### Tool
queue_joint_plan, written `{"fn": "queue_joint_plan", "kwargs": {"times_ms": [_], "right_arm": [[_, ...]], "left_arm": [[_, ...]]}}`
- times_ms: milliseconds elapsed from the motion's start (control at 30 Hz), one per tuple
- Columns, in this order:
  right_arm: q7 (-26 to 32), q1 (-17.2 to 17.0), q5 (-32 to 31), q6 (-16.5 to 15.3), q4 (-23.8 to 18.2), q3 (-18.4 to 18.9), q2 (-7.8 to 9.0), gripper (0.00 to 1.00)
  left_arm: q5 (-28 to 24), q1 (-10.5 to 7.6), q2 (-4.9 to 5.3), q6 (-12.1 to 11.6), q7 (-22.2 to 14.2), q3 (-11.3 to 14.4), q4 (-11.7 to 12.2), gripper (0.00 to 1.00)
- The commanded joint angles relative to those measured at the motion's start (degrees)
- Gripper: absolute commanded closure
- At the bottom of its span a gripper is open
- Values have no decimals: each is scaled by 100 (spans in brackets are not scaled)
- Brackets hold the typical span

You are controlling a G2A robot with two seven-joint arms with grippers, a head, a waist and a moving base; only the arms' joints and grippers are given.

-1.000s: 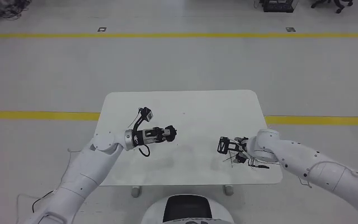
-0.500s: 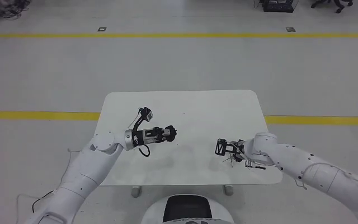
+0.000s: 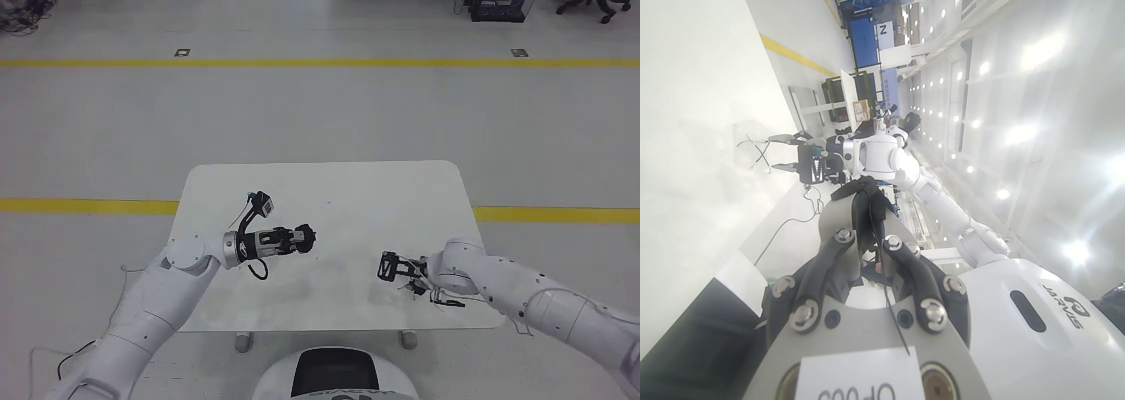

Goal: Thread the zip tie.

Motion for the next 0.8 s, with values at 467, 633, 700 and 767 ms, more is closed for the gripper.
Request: {"fn": "queue_joint_plan", "kwargs": {"times_ms": [467,633,700,767], "right_arm": [[570,32,400,0,206,0,-304,64],[665,47,455,0,301,0,-379,65],[647,52,442,0,354,0,-406,66],[572,42,319,0,387,0,-428,66]], "left_arm": [[0,0,0,0,0,0,0,100],[0,0,0,0,0,0,0,100],[0,0,0,0,0,0,0,100],[0,0,0,0,0,0,0,100]]}}
